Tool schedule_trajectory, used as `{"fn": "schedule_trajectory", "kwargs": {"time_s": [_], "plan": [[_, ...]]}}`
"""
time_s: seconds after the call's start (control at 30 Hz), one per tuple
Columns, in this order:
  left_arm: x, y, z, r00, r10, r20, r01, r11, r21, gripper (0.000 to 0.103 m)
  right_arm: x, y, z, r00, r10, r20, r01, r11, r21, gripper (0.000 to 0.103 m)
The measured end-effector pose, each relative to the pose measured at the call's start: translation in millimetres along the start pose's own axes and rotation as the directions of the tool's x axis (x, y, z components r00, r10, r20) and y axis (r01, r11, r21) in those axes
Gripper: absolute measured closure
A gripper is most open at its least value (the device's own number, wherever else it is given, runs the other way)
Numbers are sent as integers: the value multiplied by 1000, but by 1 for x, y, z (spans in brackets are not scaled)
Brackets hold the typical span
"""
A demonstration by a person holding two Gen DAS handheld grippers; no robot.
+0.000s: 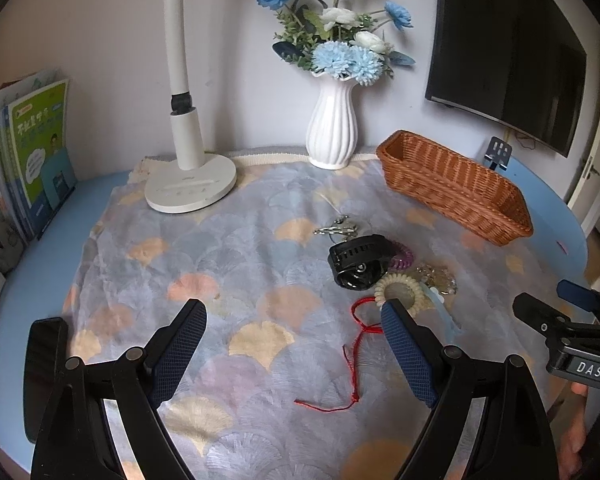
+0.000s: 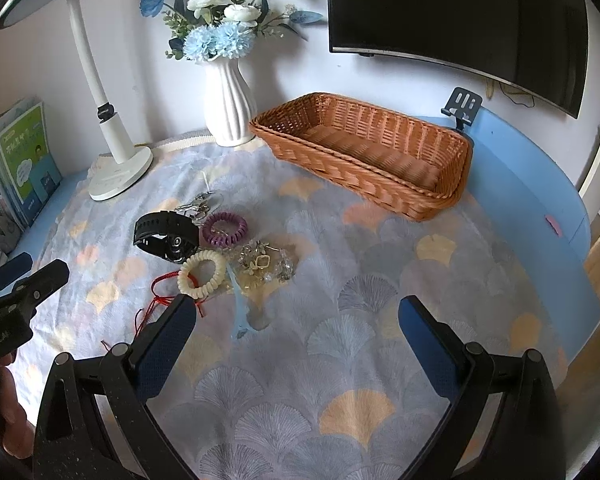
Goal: Organize jewelry
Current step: 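Move both tools toward the scattered jewelry on the cloth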
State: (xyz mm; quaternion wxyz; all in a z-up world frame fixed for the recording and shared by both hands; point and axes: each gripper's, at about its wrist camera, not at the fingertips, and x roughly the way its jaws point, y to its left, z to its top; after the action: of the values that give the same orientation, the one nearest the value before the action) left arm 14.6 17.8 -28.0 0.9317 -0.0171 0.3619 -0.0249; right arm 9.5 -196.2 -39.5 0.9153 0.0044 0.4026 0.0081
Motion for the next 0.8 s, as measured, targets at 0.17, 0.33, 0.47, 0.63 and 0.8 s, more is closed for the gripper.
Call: {"fn": "schedule_trajectory", "kwargs": {"time_s": [0.17, 0.33, 0.47, 0.63, 0.8], "plan": [[0, -3, 0, 1000, -8, -3, 8, 1000, 3, 13, 1, -4, 0, 1000, 2, -1, -2, 1000, 14, 1], [2, -7, 0, 1000, -15, -9, 15, 1000, 9, 13, 2, -5, -2, 1000, 6, -8, -6, 1000, 21, 1], [3, -8, -1, 1000, -16, -12, 16, 1000, 17, 13, 4, -7, -2, 1000, 10, -15, -10, 1000, 25, 1], [5, -7, -2, 999, -30, -23, 30, 999, 14, 13, 6, -15, -2, 1000, -16, -20, 17, 1000, 21, 1], [12, -3, -5, 998, -43, -46, 44, 999, 17, 14, 5, -43, 2, 999, -42, -10, 43, 996, 74, 1]]}}
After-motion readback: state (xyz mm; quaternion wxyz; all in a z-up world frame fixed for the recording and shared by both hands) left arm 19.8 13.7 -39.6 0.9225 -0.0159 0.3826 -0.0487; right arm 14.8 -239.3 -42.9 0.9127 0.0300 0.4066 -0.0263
